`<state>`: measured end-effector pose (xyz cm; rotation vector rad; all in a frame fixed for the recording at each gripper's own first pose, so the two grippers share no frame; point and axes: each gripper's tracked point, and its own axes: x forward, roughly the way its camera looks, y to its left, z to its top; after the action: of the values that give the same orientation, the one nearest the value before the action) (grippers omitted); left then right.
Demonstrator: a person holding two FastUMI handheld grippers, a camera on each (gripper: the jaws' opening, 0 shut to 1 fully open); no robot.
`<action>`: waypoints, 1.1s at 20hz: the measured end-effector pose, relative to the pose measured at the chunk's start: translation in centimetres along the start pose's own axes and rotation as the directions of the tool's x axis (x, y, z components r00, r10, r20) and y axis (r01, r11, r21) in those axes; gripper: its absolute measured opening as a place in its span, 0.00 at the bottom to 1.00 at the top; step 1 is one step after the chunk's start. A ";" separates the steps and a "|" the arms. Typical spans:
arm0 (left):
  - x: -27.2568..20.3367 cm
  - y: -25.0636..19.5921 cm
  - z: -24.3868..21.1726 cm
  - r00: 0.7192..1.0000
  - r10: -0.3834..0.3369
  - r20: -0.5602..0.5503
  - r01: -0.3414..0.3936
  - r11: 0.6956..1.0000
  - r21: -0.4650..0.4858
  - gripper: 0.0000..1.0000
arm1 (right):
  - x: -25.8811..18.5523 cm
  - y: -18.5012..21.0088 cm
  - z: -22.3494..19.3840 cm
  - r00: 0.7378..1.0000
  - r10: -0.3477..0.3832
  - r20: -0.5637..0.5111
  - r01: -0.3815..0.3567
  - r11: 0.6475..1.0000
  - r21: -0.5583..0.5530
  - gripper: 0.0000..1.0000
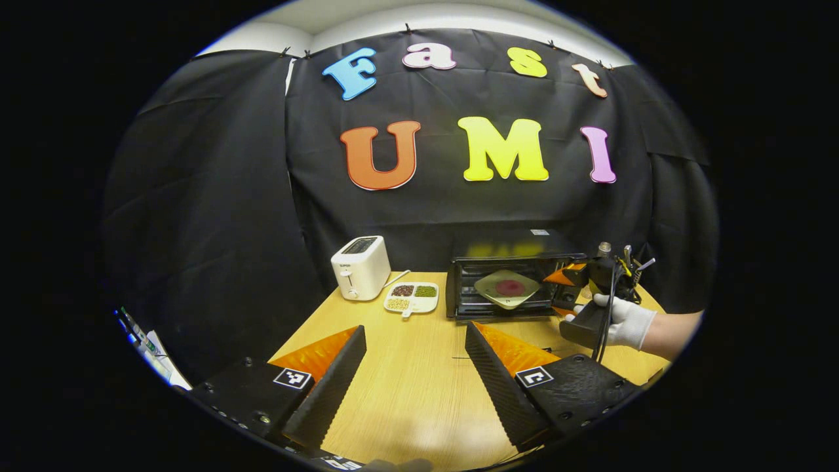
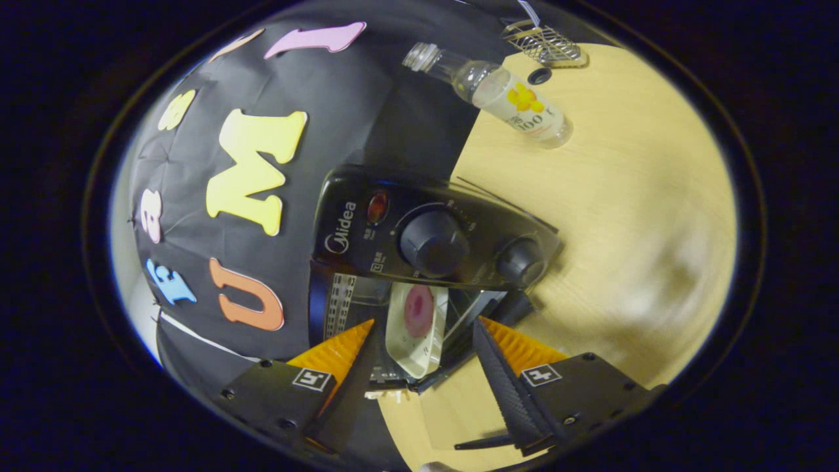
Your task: Open the electric oven with the left hand, put the food in, and close the electric oven.
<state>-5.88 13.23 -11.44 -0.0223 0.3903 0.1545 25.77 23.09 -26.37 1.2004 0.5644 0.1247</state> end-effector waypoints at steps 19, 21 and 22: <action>4.0 -11.3 -7.2 0.975 -0.213 -0.069 0.217 0.975 0.047 0.98 | -27.5 -4.8 7.8 0.943 -0.146 0.300 0.330 0.542 -0.773 0.95; 4.9 -12.8 -8.9 0.971 -0.214 -0.109 0.219 0.975 0.037 0.98 | -29.3 -5.6 8.5 0.945 -0.147 0.291 0.324 0.528 -0.785 0.95; 5.3 -13.7 -9.9 0.968 -0.212 -0.137 0.217 0.976 0.029 0.98 | -30.0 -6.0 8.8 0.947 -0.148 0.284 0.318 0.517 -0.795 0.99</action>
<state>-2.62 -0.05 -22.69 -0.0321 0.5216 -0.0701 3.03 1.96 -19.25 0.1625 0.4101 0.0358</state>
